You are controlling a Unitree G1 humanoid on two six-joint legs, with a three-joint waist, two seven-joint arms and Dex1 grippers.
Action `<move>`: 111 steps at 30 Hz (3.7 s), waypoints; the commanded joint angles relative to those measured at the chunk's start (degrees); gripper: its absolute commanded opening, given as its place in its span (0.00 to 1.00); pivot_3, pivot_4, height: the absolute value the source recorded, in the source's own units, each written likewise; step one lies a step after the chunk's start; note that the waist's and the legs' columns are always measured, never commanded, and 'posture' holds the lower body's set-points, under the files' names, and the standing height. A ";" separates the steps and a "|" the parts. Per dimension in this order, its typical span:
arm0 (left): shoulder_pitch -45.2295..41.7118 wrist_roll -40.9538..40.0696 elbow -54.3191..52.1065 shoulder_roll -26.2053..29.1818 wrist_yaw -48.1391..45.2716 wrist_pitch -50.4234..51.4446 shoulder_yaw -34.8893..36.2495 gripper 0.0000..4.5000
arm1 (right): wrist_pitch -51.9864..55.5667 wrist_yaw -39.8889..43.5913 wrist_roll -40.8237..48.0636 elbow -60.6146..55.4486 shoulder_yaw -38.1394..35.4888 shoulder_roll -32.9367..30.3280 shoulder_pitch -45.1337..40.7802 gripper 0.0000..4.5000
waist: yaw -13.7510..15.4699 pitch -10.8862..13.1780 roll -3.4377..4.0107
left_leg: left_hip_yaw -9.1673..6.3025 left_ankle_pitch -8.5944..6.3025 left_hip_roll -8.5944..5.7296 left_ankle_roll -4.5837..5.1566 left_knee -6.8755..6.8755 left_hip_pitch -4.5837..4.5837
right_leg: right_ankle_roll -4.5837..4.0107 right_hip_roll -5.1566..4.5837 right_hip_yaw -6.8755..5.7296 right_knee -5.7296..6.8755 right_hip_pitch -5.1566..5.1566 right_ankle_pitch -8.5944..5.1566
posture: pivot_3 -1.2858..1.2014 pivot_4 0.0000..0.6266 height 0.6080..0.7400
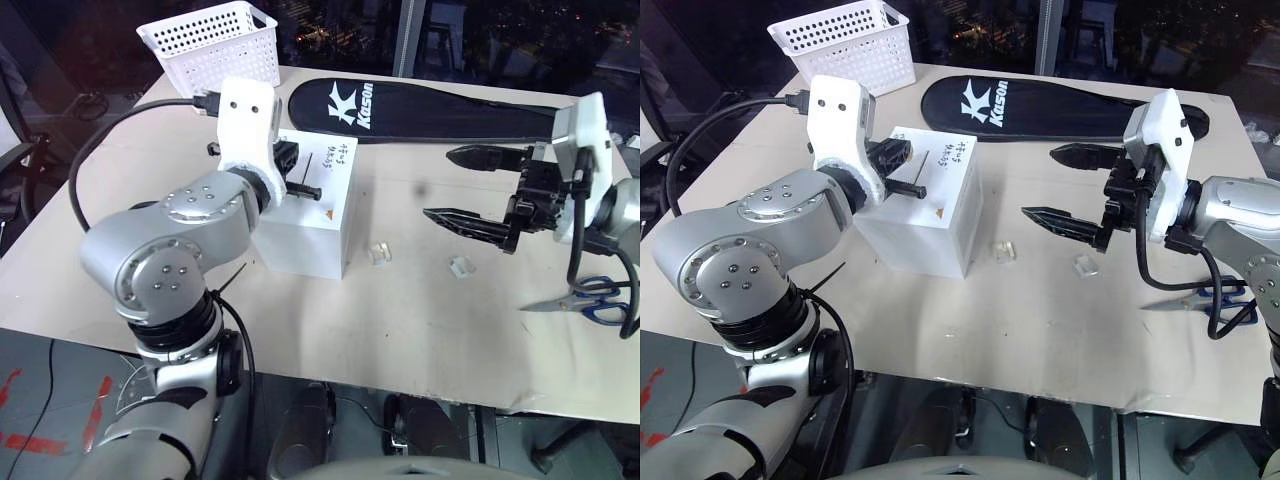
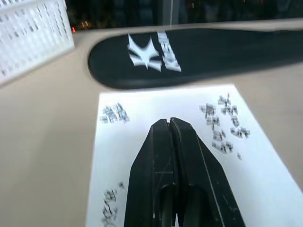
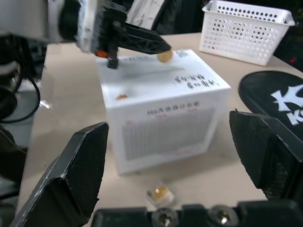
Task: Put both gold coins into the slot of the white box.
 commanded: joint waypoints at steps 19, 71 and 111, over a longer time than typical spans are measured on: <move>-0.36 -6.76 -1.91 -1.11 3.89 0.46 2.10 0.00 | 1.42 7.60 -1.84 3.02 -1.20 -0.95 -4.31 0.98 | 0.11 0.00 -0.01 | 0.00 0.01 -0.05 -0.02 0.00 -0.02 | -0.08 -0.33 -0.03 0.00 0.01 0.05 | 0.52 0.24 1.00; 0.94 -24.16 -2.26 -1.70 13.68 0.28 6.75 0.47 | 4.66 8.49 0.98 2.39 -4.11 -3.31 -3.74 1.00 | 0.13 0.01 -0.02 | 0.00 0.01 -0.08 -0.03 0.04 -0.01 | -0.09 -0.36 -0.03 0.08 0.01 0.06 | 0.52 0.24 1.00; 55.83 -6.99 -1.15 28.34 -66.33 -54.26 8.81 0.99 | -1.95 -8.32 -12.07 -14.54 -7.67 7.86 35.59 1.00 | -0.21 -0.11 0.16 | 0.12 -0.15 0.10 0.24 0.04 0.15 | -0.13 -0.44 0.01 0.04 0.00 -0.23 | 0.52 0.24 1.00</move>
